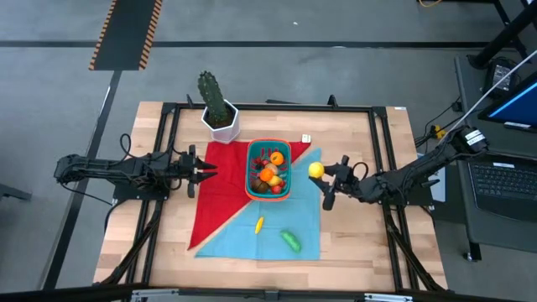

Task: Pick and placing Produce into tupperware
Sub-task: Put the pineapple into the basket

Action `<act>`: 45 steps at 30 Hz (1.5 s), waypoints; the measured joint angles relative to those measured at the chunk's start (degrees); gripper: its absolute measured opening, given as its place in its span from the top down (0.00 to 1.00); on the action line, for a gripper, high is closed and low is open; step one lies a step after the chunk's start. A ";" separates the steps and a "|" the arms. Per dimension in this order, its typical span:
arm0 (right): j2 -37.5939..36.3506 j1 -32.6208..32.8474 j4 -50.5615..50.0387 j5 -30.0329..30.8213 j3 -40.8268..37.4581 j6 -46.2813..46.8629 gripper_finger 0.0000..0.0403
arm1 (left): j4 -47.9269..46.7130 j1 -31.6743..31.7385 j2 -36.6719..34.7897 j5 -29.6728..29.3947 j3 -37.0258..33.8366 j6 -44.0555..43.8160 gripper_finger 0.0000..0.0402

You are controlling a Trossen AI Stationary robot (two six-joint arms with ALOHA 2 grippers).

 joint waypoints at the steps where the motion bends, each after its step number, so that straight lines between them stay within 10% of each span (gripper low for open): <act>1: -0.01 -0.01 0.00 0.36 0.02 -0.02 0.54 | 0.01 0.00 -0.01 0.00 -0.01 0.00 0.76; 37: 30.08 -17.00 -10.03 -23.22 34.11 -8.89 0.54 | 0.02 0.01 0.00 -0.02 0.00 0.02 0.76; 45: 31.12 -19.55 -29.82 -30.64 42.25 -5.70 0.54 | 0.02 0.00 0.03 0.00 0.00 0.02 0.76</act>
